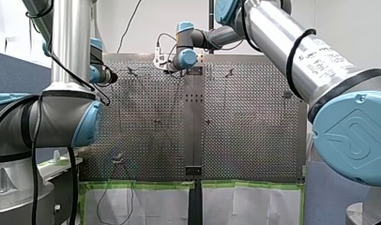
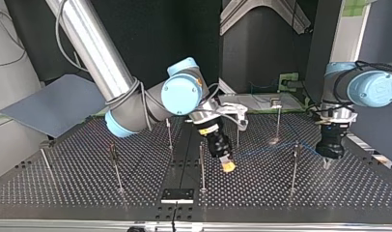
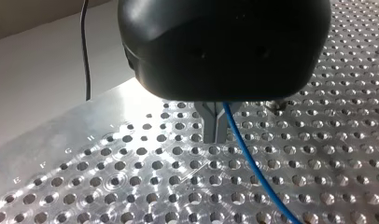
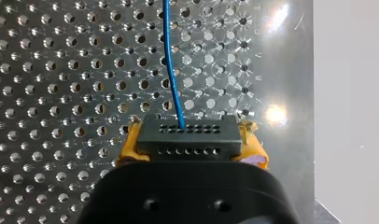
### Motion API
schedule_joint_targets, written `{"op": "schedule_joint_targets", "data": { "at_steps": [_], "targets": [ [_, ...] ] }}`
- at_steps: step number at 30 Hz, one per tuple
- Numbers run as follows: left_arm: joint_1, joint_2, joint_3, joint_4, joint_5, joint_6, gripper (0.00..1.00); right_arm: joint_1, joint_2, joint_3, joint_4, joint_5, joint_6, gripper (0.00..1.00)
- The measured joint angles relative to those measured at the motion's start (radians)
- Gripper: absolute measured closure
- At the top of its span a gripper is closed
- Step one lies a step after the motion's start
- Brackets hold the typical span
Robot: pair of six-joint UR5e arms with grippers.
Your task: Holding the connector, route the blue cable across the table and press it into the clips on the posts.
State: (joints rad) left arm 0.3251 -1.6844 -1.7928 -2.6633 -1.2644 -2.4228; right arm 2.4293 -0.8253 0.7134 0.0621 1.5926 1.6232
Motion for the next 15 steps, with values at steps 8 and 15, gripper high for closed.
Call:
{"op": "schedule_joint_targets", "data": {
  "at_steps": [8, 15],
  "targets": [
    [0.007, 0.007, -0.004, -0.043, -0.038, 0.034, 0.99, 0.005, 0.0, -0.002, 0.001, -0.01, -0.01, 1.0],
    [0.015, 0.063, -0.058, -0.107, -0.082, 0.091, 0.99, 0.012, -0.001, -0.002, 0.004, -0.008, -0.019, 1.0]
  ]
}}
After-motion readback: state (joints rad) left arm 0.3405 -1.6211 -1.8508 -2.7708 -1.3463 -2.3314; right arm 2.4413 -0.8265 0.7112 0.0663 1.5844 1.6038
